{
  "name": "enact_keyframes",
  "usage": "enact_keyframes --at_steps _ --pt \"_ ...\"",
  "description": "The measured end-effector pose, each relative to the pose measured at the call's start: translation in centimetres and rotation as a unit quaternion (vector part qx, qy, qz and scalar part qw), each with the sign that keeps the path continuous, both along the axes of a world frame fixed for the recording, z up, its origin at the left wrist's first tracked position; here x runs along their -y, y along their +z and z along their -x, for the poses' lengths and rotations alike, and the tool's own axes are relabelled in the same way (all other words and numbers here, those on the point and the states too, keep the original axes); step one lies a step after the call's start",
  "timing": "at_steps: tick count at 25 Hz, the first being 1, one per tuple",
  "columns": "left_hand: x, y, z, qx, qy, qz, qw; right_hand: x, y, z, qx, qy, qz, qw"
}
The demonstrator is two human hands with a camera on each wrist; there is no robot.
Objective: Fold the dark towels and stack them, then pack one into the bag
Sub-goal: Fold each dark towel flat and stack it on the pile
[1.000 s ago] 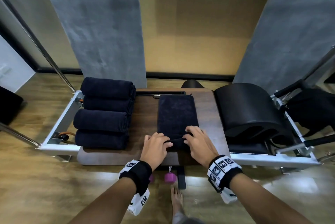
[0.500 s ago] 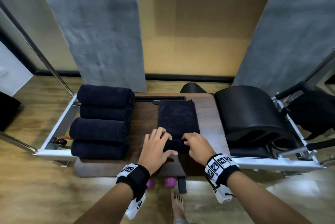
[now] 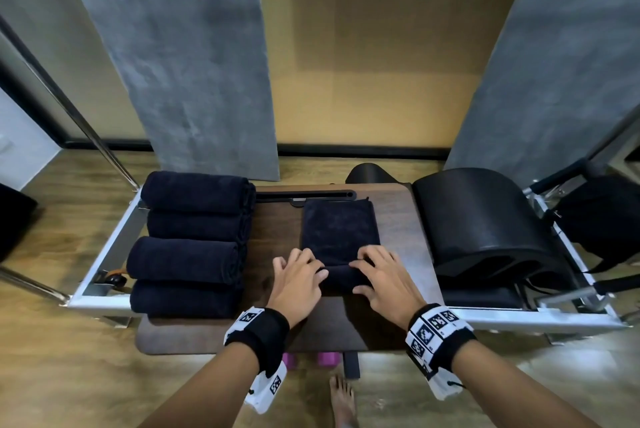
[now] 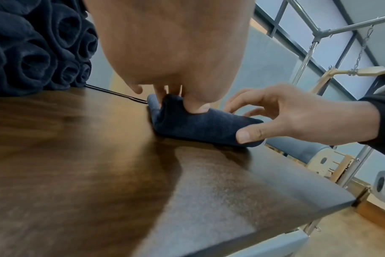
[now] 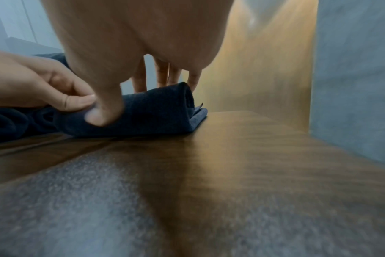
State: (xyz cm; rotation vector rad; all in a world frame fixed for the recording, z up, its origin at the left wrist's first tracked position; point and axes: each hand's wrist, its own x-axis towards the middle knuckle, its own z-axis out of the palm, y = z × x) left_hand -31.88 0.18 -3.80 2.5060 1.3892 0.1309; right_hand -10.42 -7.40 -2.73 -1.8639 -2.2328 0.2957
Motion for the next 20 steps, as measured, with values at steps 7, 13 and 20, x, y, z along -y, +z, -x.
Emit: enact_keyframes --at_steps 7,13,20 --pt "-0.9 -0.1 0.3 0.046 0.011 0.004 0.999 -3.6 0.8 0.1 0.0 -0.003 0.063 0.998" --pt "-2.9 0.3 0.2 0.008 0.008 0.003 1.0 -6.1 1.3 -0.4 -0.063 -0.011 0.091 0.994" --pt "-6.0 0.0 -2.1 -0.024 0.06 0.027 0.998 -7.2 1.0 -2.2 0.015 0.021 0.056 0.998"
